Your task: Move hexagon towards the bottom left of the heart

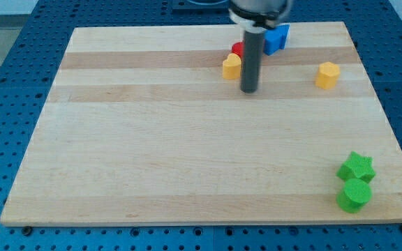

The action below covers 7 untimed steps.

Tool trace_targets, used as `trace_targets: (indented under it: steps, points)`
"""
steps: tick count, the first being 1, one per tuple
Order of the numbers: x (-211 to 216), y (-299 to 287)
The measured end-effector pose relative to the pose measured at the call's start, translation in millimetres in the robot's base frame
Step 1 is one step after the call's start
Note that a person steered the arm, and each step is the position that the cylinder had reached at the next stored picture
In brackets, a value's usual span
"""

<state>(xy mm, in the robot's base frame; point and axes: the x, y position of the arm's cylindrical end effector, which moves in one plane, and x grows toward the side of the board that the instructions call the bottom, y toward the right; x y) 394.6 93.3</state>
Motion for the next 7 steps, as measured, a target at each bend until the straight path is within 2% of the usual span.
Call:
trace_targets:
  steps: [1, 2, 3, 4, 7]
  points:
    - [27.6, 61.1]
    - [26.2, 142.0]
    - [-22.9, 164.1]
    - [-42.4, 143.7]
    - [-27.9, 24.5]
